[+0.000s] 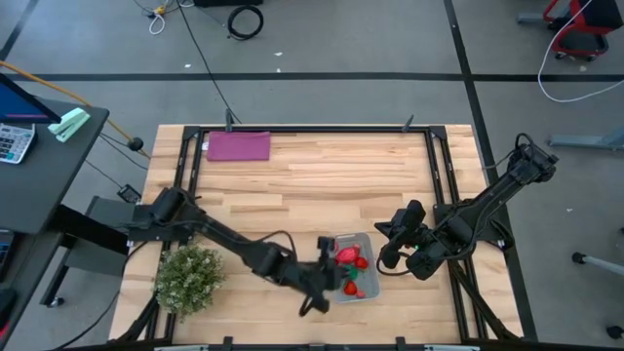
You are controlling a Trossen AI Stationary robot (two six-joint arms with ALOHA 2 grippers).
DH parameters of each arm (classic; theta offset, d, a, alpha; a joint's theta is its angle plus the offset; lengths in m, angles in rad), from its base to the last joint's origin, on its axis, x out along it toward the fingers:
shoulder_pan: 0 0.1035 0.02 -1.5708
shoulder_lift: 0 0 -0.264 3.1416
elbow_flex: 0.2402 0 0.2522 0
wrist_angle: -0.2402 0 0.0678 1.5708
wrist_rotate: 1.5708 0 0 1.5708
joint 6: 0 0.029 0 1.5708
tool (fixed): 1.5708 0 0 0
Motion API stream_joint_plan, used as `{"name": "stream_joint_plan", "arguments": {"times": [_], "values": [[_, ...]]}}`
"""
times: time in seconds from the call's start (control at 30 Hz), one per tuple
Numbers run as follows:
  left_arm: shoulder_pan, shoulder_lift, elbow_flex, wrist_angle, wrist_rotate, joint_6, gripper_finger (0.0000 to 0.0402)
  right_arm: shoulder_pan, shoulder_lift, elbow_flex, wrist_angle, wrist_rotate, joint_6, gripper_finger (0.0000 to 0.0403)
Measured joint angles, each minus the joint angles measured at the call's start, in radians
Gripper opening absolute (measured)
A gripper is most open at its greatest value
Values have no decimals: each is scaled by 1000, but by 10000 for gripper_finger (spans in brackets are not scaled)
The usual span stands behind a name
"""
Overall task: Pick and placing Produce into tupperware
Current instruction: Put the pink peach into the gray bin, then return to Home Position
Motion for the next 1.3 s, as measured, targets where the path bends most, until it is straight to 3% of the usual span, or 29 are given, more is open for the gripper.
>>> {"name": "stream_joint_plan", "arguments": {"times": [0.13, 0.3, 0.43, 0.63, 1.07, 1.17, 1.3], "values": [[47, 39, 0, 87, 8, -112, 30, 0, 0, 0, 1, 0, 0, 7], [86, 135, 0, 282, 167, -134, 51, 0, 0, 0, 2, 0, 1, 7], [89, 183, -1, 403, 232, -120, 56, 0, 0, 0, 1, -2, 1, 7], [88, 187, 0, 391, 380, -177, 58, 0, 0, 0, 0, -5, 0, 7], [90, 180, 0, 374, 300, -123, 185, 4, 0, 0, 0, -19, 11, 7], [94, 123, -1, 313, 290, -70, 200, 14, 0, 0, 0, -9, 11, 7], [95, -30, 1, 87, 214, -3, 199, 24, -6, 0, 0, -41, -20, 7]]}}
